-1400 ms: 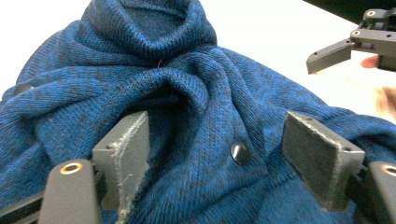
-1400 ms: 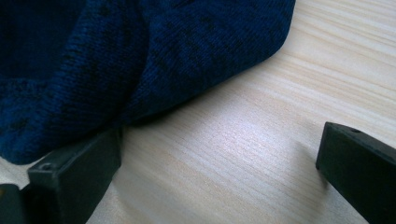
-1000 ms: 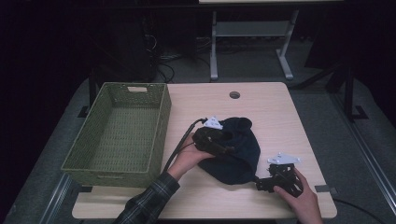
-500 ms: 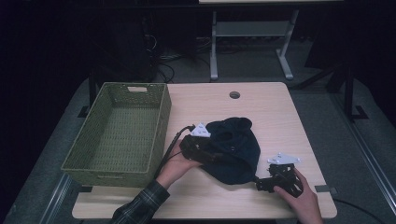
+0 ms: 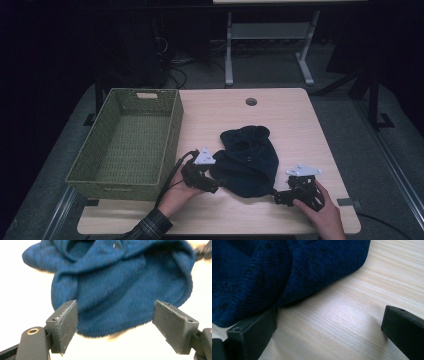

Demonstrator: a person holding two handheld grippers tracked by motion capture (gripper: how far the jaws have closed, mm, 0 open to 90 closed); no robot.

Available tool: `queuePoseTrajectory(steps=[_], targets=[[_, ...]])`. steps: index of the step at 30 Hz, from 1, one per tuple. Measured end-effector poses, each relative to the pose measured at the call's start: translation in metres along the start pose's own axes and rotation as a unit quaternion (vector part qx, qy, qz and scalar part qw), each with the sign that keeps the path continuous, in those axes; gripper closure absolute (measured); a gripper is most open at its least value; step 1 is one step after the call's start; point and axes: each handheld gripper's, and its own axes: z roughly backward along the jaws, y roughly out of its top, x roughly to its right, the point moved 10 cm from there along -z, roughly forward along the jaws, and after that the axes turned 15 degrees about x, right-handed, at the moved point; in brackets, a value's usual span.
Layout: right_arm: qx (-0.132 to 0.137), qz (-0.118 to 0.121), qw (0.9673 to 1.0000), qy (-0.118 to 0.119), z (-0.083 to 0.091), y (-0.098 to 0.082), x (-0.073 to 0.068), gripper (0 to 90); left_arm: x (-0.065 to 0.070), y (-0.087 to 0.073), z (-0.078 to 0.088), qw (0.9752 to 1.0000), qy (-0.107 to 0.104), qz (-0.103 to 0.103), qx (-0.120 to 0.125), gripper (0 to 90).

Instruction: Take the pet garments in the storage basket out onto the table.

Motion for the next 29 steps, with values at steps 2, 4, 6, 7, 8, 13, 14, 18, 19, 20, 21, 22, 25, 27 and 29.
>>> queuePoseTrajectory(steps=[2, 4, 6, 7, 8, 13, 14, 18, 19, 20, 21, 22, 25, 27, 29], targets=[[0.000, 0.000, 1.0000, 0.000, 0.000, 0.000, 0.000, 0.0, 0.000, -0.005, 0.002, 1.0000, 0.004, 0.005, -0.003, 18.9], [0.000, 0.000, 1.0000, 0.000, 0.000, 0.000, 0.000, 0.0, 0.002, -0.009, 0.003, 0.9999, 0.006, 0.009, -0.007, 18.6], [0.000, 0.000, 1.0000, 0.000, 0.000, 0.000, 0.000, 0.0, 0.004, -0.014, 0.004, 0.9998, 0.009, 0.009, -0.013, 17.9], [0.000, 0.000, 1.0000, 0.000, 0.000, 0.000, 0.000, 0.0, 0.005, -0.017, 0.004, 0.9998, 0.009, 0.009, -0.017, 17.6], [0.000, 0.000, 1.0000, 0.000, 0.000, 0.000, 0.000, 0.0, 0.006, -0.020, 0.005, 0.9997, 0.010, 0.010, -0.020, 17.1], [0.000, 0.000, 1.0000, 0.000, 0.000, 0.000, 0.000, 0.0, 0.007, -0.032, 0.008, 0.9992, 0.016, 0.014, -0.034, 15.4], [0.000, 0.000, 1.0000, 0.000, 0.000, 0.000, 0.000, 0.0, 0.007, -0.033, 0.008, 0.9991, 0.018, 0.012, -0.037, 15.2], [0.000, 0.000, 1.0000, 0.000, 0.000, 0.000, 0.000, 0.0, 0.005, -0.039, 0.007, 0.9987, 0.026, 0.007, -0.044, 13.7], [0.000, 0.001, 1.0000, 0.001, 0.000, 0.000, 0.000, 0.0, 0.005, -0.042, 0.007, 0.9984, 0.027, 0.005, -0.048, 13.5], [0.000, 0.001, 1.0000, 0.001, 0.000, 0.000, 0.000, 0.0, 0.005, -0.044, 0.006, 0.9982, 0.028, 0.004, -0.054, 13.5], [0.000, 0.001, 1.0000, 0.001, 0.000, 0.000, 0.000, 0.0, 0.004, -0.045, 0.006, 0.9982, 0.030, 0.001, -0.053, 13.2], [0.000, 0.001, 1.0000, 0.001, 0.000, 0.000, 0.000, 0.0, 0.004, -0.045, 0.006, 0.9982, 0.032, -0.003, -0.051, 13.0], [0.000, 0.001, 1.0000, 0.001, 0.000, 0.000, 0.000, 0.0, 0.004, -0.046, 0.006, 0.9986, 0.032, -0.005, -0.043, 12.9], [0.000, 0.001, 1.0000, 0.001, 0.000, 0.000, 0.000, 0.0, 0.004, -0.046, 0.006, 0.9990, 0.033, -0.005, -0.030, 12.8], [0.000, 0.001, 1.0000, 0.000, 0.000, 0.000, 0.000, 0.0, 0.004, -0.046, 0.006, 0.9992, 0.034, -0.004, -0.020, 12.8]])
